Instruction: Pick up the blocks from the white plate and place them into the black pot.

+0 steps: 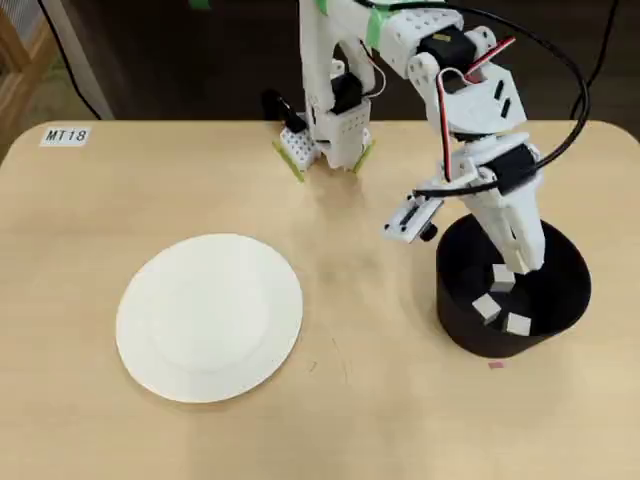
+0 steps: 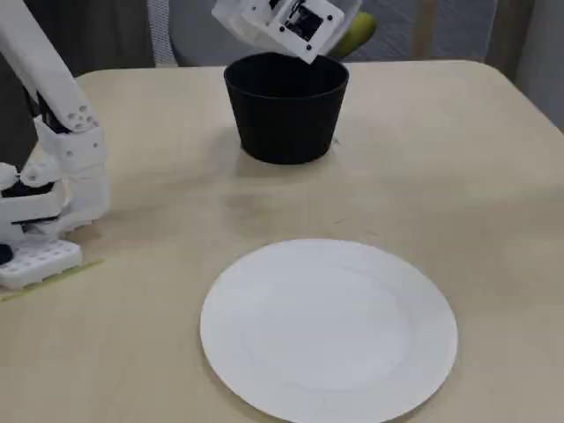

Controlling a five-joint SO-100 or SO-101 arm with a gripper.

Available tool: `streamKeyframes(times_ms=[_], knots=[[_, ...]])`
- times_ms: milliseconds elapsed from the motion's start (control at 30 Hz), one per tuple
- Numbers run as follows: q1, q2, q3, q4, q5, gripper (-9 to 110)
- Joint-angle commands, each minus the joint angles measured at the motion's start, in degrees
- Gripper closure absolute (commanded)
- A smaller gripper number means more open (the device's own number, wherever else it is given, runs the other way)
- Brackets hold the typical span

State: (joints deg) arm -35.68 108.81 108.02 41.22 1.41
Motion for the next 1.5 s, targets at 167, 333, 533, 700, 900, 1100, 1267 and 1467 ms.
streamKeyframes(times_ms=[167, 333, 533, 700, 900, 1100, 1267, 1467], knots=[[-0.3, 1.6, -0.2, 0.9, -1.7, 71], [-0.1, 2.4, -0.2, 1.3, -1.4, 72], [3.8, 5.6, -0.2, 7.3, 0.7, 104], [14.9, 14.2, 0.2, 15.5, -3.2, 104], [30.1, 31.6, 4.7, 21.7, -4.5, 104], [33.6, 50.0, 20.0, 24.0, -4.7, 104], [33.5, 60.7, 31.5, 24.3, -4.6, 104], [35.0, 71.2, 41.9, 24.9, -5.3, 104]])
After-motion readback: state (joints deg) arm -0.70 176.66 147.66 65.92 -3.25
